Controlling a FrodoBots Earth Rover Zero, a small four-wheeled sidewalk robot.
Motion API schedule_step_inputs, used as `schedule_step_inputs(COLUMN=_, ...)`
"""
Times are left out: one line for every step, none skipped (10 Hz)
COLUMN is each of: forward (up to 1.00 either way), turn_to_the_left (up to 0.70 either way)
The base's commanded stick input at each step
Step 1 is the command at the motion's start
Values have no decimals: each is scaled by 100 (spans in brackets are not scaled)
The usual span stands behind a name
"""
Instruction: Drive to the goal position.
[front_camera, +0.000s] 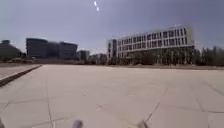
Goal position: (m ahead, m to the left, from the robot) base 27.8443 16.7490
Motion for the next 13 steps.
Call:
schedule_step_inputs(forward=0, turn_to_the_left=85)
schedule_step_inputs(forward=0, turn_to_the_left=85)
schedule_step_inputs(forward=0, turn_to_the_left=85)
schedule_step_inputs(forward=0, turn_to_the_left=85)
schedule_step_inputs(forward=0, turn_to_the_left=85)
schedule_step_inputs(forward=0, turn_to_the_left=85)
schedule_step_inputs(forward=0, turn_to_the_left=85)
schedule_step_inputs(forward=0, turn_to_the_left=85)
schedule_step_inputs(forward=0, turn_to_the_left=85)
schedule_step_inputs(forward=0, turn_to_the_left=50)
schedule_step_inputs(forward=0, turn_to_the_left=0)
schedule_step_inputs(forward=0, turn_to_the_left=0)
schedule_step_inputs(forward=0, turn_to_the_left=0)
